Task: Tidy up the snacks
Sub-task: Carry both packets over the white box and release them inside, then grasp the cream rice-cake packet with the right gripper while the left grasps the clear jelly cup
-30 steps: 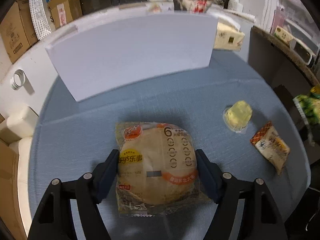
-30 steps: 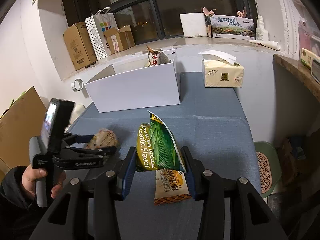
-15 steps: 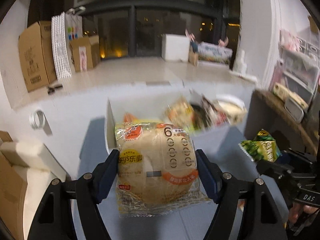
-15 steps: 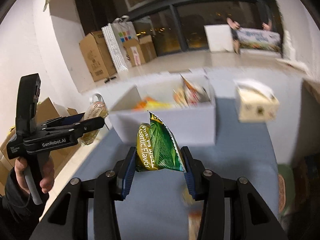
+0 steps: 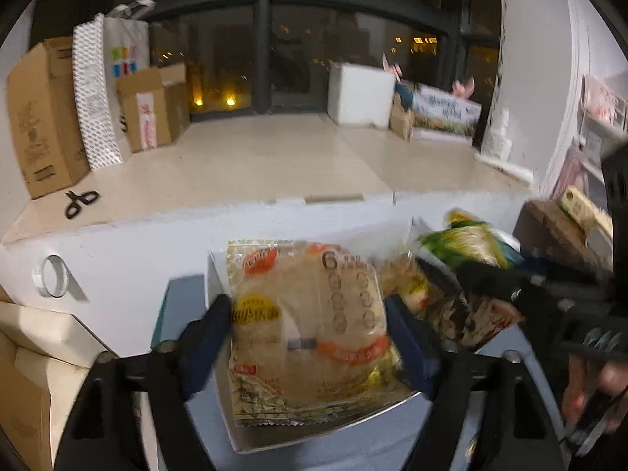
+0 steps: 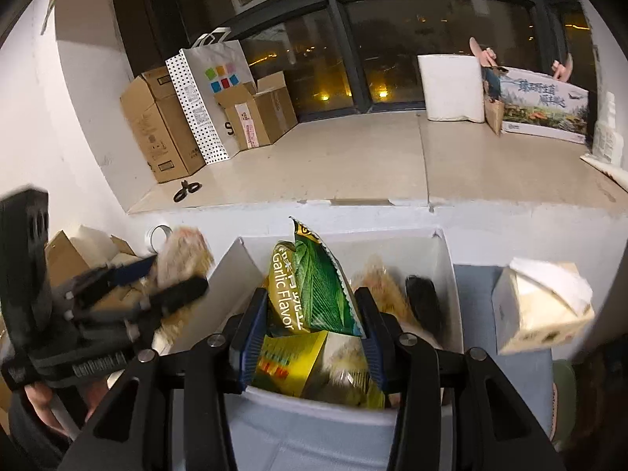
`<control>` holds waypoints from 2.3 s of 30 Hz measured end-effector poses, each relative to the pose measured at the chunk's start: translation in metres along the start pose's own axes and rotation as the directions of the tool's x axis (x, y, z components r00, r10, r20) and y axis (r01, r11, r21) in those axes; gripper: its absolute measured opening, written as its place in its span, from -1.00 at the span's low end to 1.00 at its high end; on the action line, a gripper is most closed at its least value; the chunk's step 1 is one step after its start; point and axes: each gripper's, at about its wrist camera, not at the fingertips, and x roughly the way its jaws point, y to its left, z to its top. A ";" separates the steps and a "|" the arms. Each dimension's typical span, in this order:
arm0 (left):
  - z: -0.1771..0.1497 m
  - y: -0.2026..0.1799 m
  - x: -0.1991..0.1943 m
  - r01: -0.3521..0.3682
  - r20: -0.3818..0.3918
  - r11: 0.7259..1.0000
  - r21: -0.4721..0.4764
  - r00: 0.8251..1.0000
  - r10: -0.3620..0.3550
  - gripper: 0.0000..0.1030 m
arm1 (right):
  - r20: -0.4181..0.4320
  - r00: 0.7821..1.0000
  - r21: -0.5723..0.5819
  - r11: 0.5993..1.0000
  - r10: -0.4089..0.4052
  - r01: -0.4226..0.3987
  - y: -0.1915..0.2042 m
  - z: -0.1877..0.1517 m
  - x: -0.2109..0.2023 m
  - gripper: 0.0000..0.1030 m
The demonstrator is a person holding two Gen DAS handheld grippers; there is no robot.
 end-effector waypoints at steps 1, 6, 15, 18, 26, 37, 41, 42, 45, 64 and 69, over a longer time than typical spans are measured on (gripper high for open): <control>-0.003 0.002 0.005 -0.006 -0.010 1.000 -0.005 1.000 0.006 1.00 | -0.009 1.000 0.010 1.000 0.000 0.000 -0.003 0.002 0.002 0.82; -0.020 0.010 0.010 0.020 -0.031 0.999 -0.042 0.999 -0.021 1.00 | 0.057 0.998 0.072 0.997 -0.012 0.008 -0.015 -0.004 -0.008 1.00; -0.028 0.005 -0.021 0.033 0.004 0.999 -0.027 0.999 -0.033 1.00 | 0.079 0.997 0.018 1.000 0.017 -0.019 -0.004 -0.015 -0.033 1.00; -0.044 -0.001 -0.048 0.072 0.031 0.997 -0.009 0.997 -0.072 1.00 | 0.095 0.994 -0.013 0.999 0.046 -0.045 0.002 -0.028 -0.054 1.00; -0.128 -0.033 -0.113 0.130 0.072 0.990 0.061 0.988 -0.134 1.00 | 0.097 0.989 -0.041 0.993 0.110 -0.107 -0.002 -0.096 -0.118 1.00; -0.224 -0.050 -0.149 0.140 0.024 0.990 -0.019 0.990 -0.140 1.00 | 0.005 1.000 0.139 0.990 -0.008 0.007 -0.047 -0.235 -0.163 1.00; -0.231 -0.049 -0.149 0.136 0.008 0.990 -0.042 0.991 -0.135 1.00 | -0.019 0.995 0.106 0.989 -0.100 0.101 -0.045 -0.263 -0.163 1.00; -0.231 -0.048 -0.148 0.130 0.008 0.990 -0.044 0.991 -0.130 1.00 | -0.022 0.993 0.090 0.989 -0.115 0.116 -0.043 -0.265 -0.161 1.00; -0.232 -0.050 -0.149 0.131 0.009 0.991 -0.040 0.991 -0.131 1.00 | -0.058 0.989 0.043 0.989 -0.138 0.141 -0.040 -0.265 -0.148 1.00; -0.239 -0.053 -0.130 0.116 -0.048 0.993 -0.035 0.992 -0.118 1.00 | -0.174 0.943 -0.146 0.955 -0.283 0.260 -0.044 -0.271 -0.094 0.01; -0.236 -0.067 -0.121 0.113 -0.059 0.993 0.027 0.992 -0.111 1.00 | -0.145 0.959 -0.105 0.967 -0.245 0.232 -0.045 -0.268 -0.105 0.01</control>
